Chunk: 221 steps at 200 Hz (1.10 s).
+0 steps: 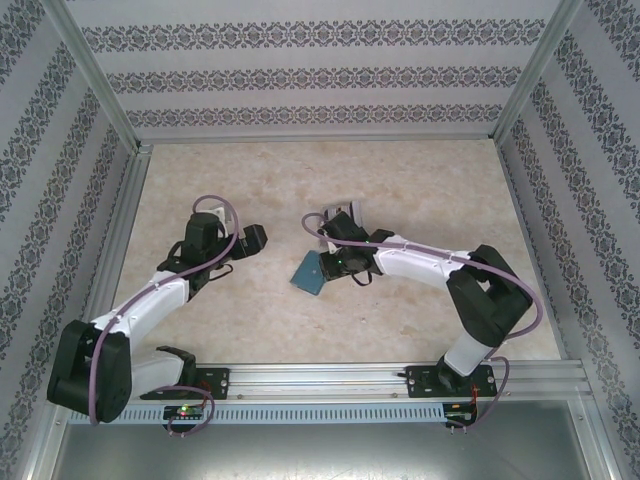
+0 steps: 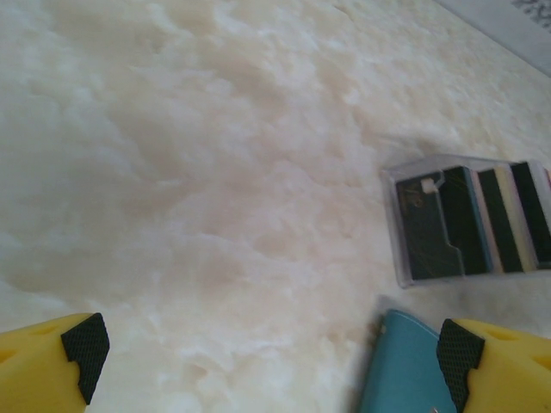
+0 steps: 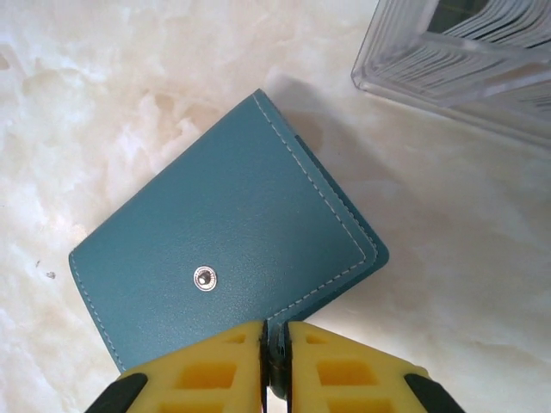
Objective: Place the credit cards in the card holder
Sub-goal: Open the button on the card holder, then open the card holder at the center of the table.
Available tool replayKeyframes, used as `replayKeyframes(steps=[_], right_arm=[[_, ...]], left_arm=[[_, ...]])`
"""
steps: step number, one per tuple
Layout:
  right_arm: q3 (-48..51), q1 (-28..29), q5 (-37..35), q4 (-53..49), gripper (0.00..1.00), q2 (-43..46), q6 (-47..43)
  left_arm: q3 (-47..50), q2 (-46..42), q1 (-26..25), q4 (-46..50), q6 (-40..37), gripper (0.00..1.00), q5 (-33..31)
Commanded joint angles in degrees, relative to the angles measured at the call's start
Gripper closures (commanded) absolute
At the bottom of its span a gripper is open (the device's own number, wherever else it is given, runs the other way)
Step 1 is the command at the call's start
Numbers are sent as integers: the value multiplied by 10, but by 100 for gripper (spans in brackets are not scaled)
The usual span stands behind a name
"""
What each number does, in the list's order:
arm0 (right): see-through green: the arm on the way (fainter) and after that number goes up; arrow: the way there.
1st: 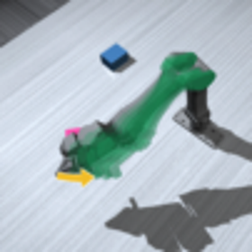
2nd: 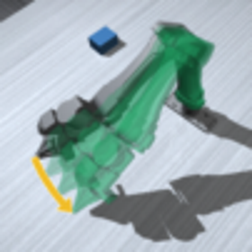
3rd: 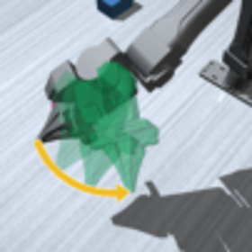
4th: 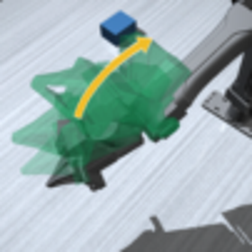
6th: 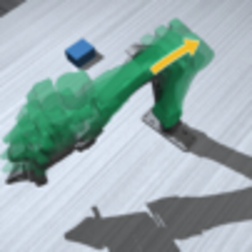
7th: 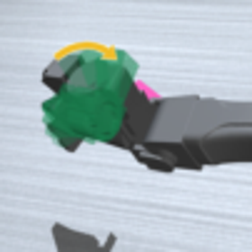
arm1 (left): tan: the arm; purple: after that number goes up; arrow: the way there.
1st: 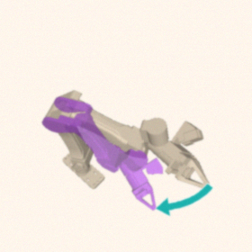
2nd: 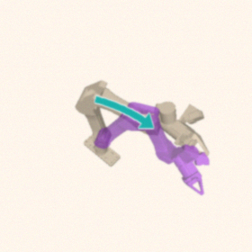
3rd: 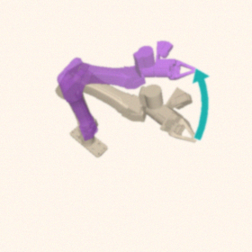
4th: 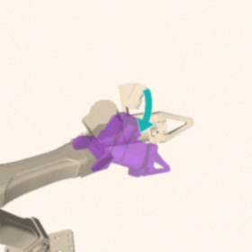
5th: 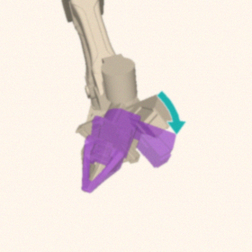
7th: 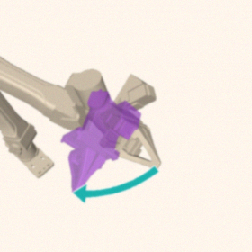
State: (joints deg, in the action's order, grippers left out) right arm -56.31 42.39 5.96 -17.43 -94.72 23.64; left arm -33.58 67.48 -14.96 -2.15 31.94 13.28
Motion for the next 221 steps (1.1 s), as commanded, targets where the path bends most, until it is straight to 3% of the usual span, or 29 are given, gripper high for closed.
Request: replayKeyframes(steps=[1, 71, 97, 137, 184, 221], right_arm=[[45, -2, 20, 85, 84, 28, -1], [178, -2, 24, 262, 85, 101, 13], [222, -4, 16, 304, 86, 125, 15], [260, -24, 23, 340, 87, 151, 38], [242, -72, 77, 332, 87, 135, 34], [247, -83, 87, 346, 86, 133, 45]], left_arm=[[-4, -15, -38, 42, -15, 1, 7], [-81, 33, -151, 177, -85, 10, -5], [-124, 61, -189, 268, -125, 11, -53], [-168, 93, -235, 283, -142, 11, -68], [-243, 193, -291, 320, -198, 15, -102], [-273, 246, -313, 292, -196, 17, -103]])
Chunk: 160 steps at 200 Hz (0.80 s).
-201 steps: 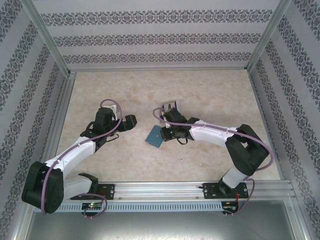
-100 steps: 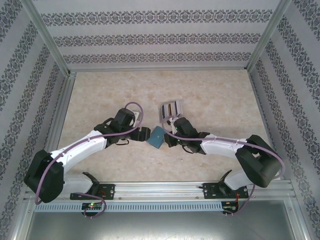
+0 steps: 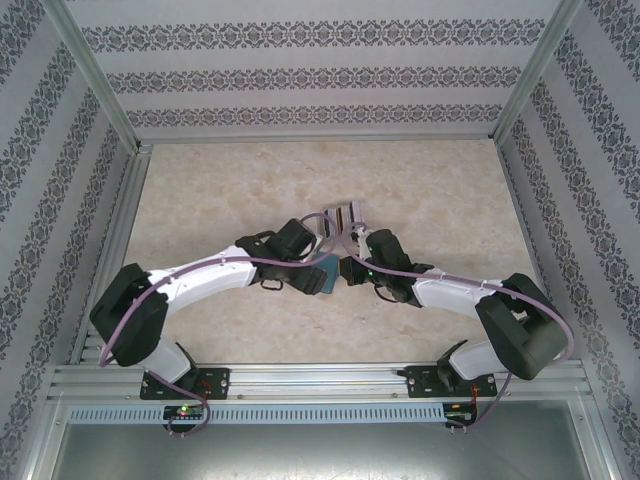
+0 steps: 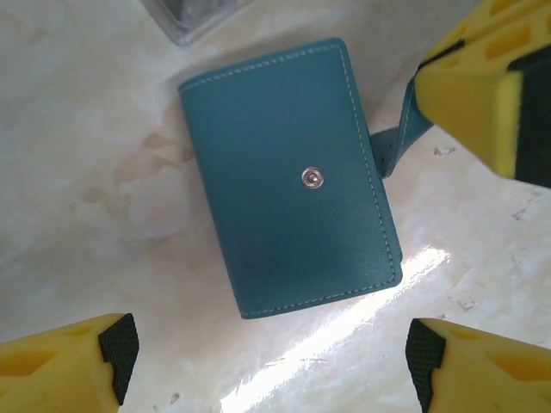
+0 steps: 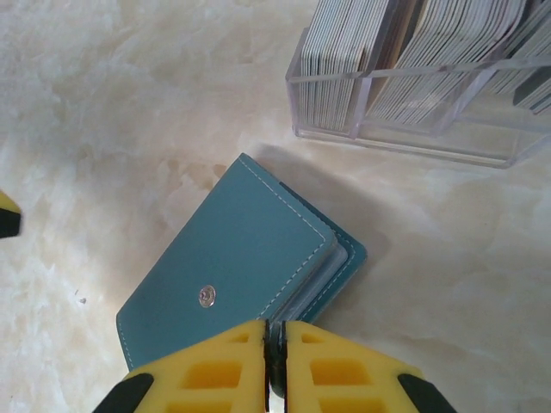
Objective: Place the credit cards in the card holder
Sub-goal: Open the card holder at the center of the table.
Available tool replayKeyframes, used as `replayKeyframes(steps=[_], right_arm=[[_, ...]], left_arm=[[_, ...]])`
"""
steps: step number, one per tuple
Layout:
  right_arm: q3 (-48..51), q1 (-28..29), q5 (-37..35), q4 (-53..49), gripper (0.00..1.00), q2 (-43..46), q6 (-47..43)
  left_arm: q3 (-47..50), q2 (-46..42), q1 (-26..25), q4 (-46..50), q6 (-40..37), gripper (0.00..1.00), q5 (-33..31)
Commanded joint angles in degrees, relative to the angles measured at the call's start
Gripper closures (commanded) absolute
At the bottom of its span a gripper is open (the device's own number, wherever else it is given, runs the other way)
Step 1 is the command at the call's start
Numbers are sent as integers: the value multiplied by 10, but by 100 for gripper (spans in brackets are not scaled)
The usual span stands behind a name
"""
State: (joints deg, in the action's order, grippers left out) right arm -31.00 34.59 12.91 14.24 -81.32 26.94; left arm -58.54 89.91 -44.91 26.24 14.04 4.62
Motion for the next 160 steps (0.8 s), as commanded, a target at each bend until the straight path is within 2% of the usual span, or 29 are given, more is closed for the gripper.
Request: replayKeyframes(steps=[1, 62, 98, 125, 160], right_arm=[[-6, -4, 18, 29, 87, -1, 13], [-4, -11, 11, 26, 87, 1, 28], [-1, -17, 18, 30, 87, 1, 32], [2, -16, 16, 34, 87, 4, 34], [0, -17, 23, 36, 87, -2, 37]], left_arm=[[-24, 23, -15, 7, -16, 17, -16], [-62, 93, -39, -22, 15, 18, -13], [-59, 104, -40, -37, 38, 18, -46], [-25, 93, -40, -85, 65, 17, -56], [-23, 102, -40, -99, 77, 18, -41]])
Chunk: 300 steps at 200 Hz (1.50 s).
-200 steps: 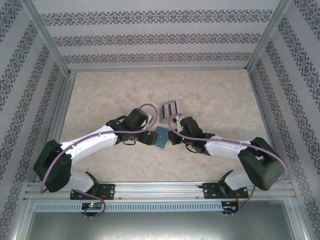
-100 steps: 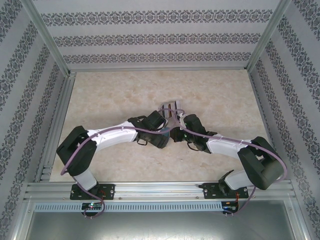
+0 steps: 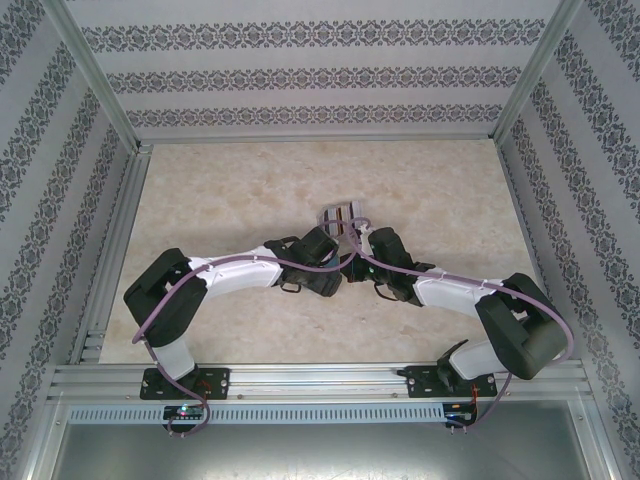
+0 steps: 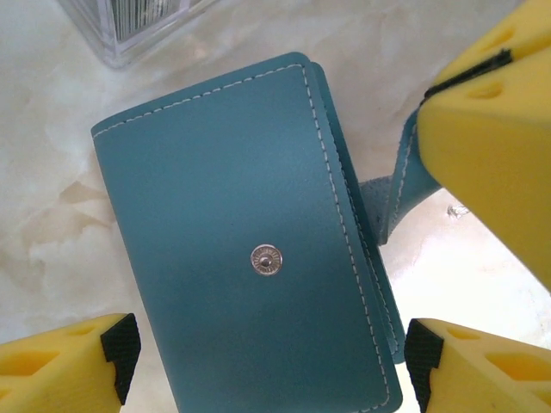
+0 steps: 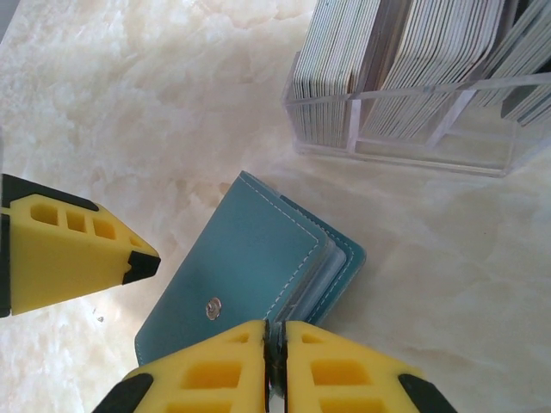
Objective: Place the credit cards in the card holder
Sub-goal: Open the card holder at the center of the table.
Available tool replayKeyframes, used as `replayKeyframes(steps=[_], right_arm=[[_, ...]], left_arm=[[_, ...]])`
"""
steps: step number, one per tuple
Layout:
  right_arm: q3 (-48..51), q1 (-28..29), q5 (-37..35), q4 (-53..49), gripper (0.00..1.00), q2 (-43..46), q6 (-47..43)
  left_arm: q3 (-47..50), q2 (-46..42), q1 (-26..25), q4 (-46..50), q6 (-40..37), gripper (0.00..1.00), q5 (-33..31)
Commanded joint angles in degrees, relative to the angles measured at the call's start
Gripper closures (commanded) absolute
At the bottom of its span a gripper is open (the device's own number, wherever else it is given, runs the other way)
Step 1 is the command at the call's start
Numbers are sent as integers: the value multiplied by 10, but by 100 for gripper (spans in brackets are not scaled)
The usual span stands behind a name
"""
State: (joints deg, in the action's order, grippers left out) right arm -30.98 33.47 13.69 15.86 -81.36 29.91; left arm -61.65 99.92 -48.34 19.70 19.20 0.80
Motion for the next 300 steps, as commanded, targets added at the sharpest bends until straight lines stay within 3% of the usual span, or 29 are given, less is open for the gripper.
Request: replayKeyframes(steps=[1, 155, 210, 300], right_arm=[[-1, -6, 15, 20, 87, -2, 8], [-3, -7, 18, 22, 86, -11, 15], [-5, -8, 20, 22, 86, -13, 15], [-7, -11, 23, 22, 85, -18, 18]], left_arm=[[8, 1, -6, -33, 25, 18, -3], [-7, 23, -6, -1, 16, 24, -20], [-2, 5, -6, -1, 14, 38, -37], [28, -55, -4, -11, 22, 49, -86]])
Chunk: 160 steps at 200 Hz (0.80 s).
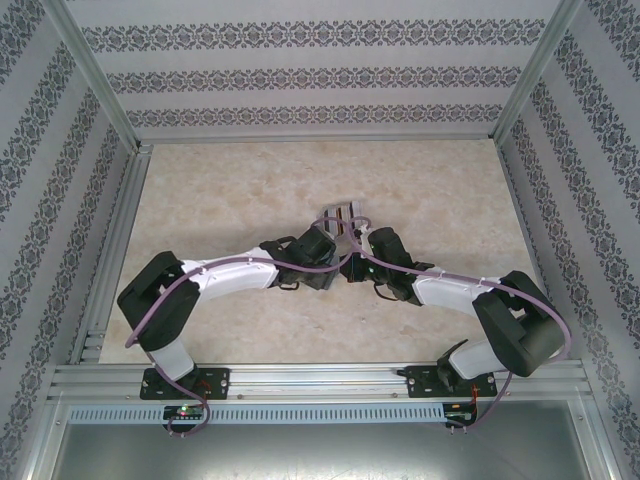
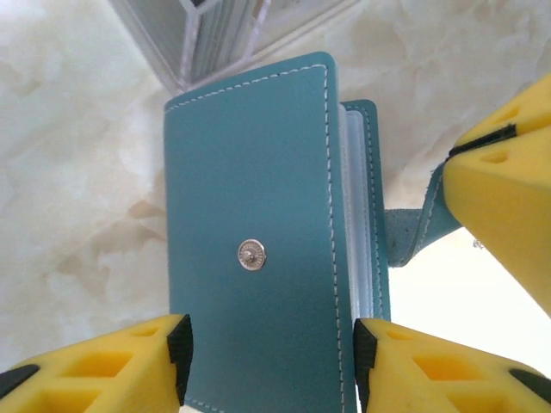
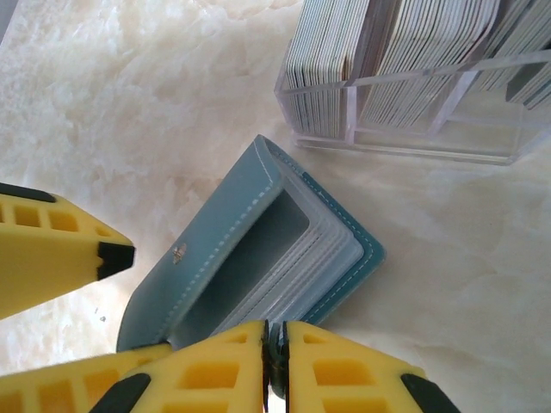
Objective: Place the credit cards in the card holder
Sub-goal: Open the card holder at the center of the table.
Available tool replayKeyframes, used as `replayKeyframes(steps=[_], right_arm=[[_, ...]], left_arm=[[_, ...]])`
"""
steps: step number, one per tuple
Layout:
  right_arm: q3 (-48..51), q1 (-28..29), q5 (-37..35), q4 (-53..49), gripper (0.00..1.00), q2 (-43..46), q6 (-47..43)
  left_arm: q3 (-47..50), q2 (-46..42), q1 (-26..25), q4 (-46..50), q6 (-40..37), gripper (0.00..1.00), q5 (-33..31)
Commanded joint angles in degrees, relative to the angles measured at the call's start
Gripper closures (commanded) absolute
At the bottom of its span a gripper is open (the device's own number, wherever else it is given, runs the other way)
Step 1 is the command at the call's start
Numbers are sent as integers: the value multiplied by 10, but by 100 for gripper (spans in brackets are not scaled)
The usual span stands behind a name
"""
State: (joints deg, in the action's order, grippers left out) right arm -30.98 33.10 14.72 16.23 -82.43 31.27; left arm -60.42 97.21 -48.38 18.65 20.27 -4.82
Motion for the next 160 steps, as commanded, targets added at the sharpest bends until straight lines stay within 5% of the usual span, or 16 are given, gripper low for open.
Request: replayKeyframes(steps=[1, 118, 143, 160], right_arm=[[-7, -7, 13, 18, 85, -7, 5], [-5, -8, 18, 21, 85, -8, 9], [-7, -9, 18, 21, 85, -10, 8], [-7, -9, 19, 21, 85, -10, 9]], left_arm=[[16, -28, -3, -1, 12, 49, -30], [21, -35, 29, 11, 20, 68, -38], [26, -43, 36, 14, 20, 78, -40], [35, -50, 42, 13, 27, 93, -46]])
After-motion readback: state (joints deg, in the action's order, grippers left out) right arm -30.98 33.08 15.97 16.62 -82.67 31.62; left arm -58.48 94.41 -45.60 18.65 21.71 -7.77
